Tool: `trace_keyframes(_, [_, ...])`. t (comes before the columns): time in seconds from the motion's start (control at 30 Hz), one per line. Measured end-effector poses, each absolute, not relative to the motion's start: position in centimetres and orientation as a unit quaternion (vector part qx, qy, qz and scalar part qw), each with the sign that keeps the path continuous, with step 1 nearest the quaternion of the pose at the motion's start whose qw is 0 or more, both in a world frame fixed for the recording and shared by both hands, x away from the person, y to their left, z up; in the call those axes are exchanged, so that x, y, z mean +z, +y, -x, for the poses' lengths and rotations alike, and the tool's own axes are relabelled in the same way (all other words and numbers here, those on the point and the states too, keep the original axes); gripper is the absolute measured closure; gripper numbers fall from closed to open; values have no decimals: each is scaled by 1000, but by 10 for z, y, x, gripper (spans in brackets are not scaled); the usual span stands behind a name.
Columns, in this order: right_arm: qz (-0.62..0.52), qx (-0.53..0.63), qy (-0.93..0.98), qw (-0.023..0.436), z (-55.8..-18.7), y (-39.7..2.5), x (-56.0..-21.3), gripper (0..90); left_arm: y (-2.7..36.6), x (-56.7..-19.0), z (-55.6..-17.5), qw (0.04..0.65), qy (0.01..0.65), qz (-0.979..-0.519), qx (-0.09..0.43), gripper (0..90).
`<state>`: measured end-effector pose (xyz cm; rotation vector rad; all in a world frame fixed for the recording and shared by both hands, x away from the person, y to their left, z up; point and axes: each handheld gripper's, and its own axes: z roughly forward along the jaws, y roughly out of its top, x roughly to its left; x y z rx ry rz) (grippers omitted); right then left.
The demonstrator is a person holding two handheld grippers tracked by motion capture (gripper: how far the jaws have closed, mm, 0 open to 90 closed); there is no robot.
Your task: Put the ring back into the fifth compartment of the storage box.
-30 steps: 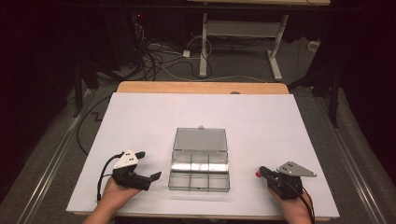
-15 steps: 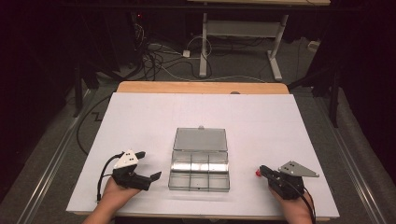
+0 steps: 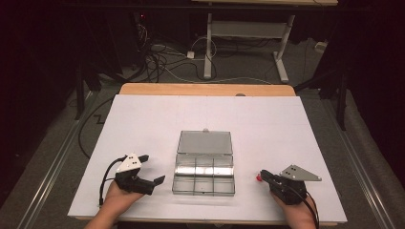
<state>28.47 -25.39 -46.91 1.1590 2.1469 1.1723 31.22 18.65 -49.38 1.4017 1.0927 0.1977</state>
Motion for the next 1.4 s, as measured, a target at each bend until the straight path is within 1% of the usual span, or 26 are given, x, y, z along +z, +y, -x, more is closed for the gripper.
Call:
trace_keyframes(0.4, [-412, 430, 778, 200, -285, -244, -470, 876, 186, -494, -312, 626, 476, -611, 86, 0])
trace_keyframes(1.4, [-361, 427, 807, 188, -280, -212, -472, 875, 186, -494, -312, 626, 475, -612, 86, 0])
